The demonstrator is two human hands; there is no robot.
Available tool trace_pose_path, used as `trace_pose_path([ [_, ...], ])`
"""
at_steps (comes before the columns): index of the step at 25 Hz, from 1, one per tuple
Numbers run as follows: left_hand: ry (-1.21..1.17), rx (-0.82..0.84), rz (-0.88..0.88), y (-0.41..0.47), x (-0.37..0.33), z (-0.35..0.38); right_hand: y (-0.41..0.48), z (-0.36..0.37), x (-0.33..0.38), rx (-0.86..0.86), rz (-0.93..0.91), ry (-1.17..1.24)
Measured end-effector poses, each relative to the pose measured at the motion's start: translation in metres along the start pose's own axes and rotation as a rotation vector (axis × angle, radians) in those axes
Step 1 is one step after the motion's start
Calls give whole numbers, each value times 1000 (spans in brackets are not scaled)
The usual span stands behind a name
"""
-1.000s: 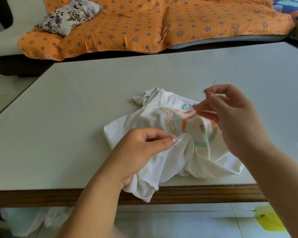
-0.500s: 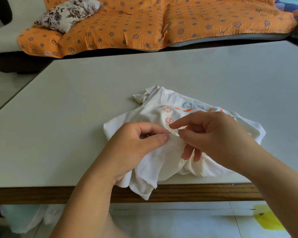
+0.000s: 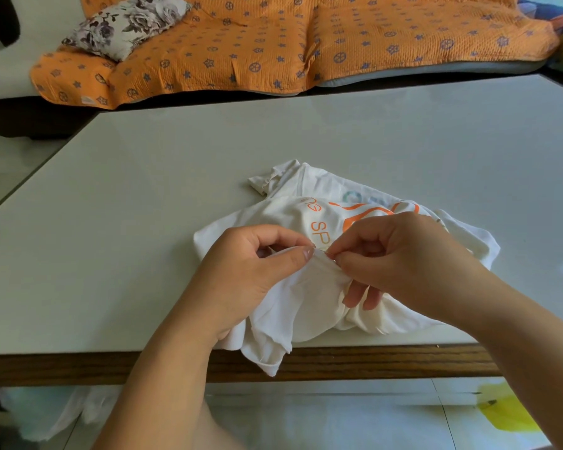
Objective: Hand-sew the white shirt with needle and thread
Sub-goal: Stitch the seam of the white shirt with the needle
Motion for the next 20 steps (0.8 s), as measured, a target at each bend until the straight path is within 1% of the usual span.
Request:
trace_pose_path([
  [9, -37, 37, -12, 3, 4, 1, 1, 2, 2, 27, -26, 3],
  [15, -119, 76, -38, 1, 3, 5, 2, 5, 0, 65, -49, 43],
  [20, -231, 109, -109, 1, 8, 10, 3, 9, -1, 104, -68, 125],
])
Point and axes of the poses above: each hand's wrist, its own y-axis towards the middle knuckle, its own z-axis out of the palm, x = y × z, the point moved 9 cm from there along y, towards the middle knuckle, and after that the axes turned 13 degrees about -y, right-handed, at the moved point
